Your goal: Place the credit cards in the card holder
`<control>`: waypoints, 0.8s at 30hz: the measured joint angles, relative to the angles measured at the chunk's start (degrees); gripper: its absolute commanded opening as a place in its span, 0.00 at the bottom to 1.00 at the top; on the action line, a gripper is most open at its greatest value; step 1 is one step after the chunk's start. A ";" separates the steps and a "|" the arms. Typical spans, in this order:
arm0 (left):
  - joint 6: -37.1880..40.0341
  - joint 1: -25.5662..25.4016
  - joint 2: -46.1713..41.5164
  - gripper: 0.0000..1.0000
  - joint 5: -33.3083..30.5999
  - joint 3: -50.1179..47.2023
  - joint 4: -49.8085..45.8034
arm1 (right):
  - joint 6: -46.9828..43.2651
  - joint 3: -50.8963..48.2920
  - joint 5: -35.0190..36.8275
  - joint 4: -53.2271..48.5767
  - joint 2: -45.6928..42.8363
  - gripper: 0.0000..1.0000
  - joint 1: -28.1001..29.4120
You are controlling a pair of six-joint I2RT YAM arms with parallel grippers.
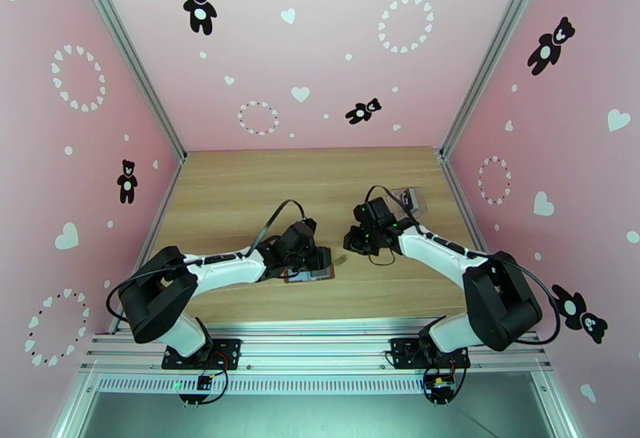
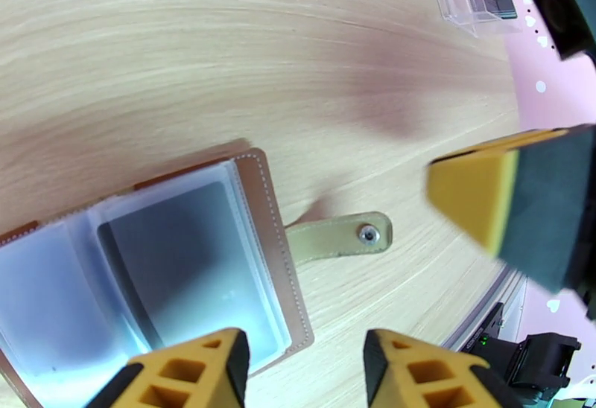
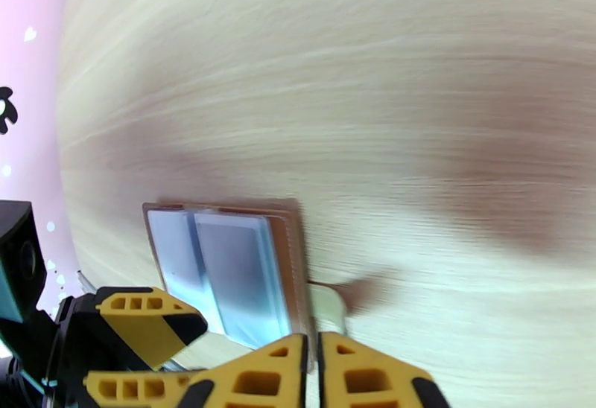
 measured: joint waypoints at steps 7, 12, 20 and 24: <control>2.21 0.00 -8.70 0.48 -3.63 0.00 -6.93 | -7.50 12.94 14.16 -14.36 -1.81 0.54 -6.54; 3.26 0.00 -16.11 0.51 -7.67 -1.16 -12.17 | -14.14 30.08 23.76 -22.88 5.81 0.61 -12.87; 3.48 0.00 -20.33 0.53 -10.99 -4.81 -16.83 | -21.75 47.56 37.13 -34.16 25.29 0.66 -17.20; 3.48 0.00 -20.00 0.53 -11.41 -5.44 -17.53 | -23.89 49.83 38.75 -37.09 28.85 0.66 -18.62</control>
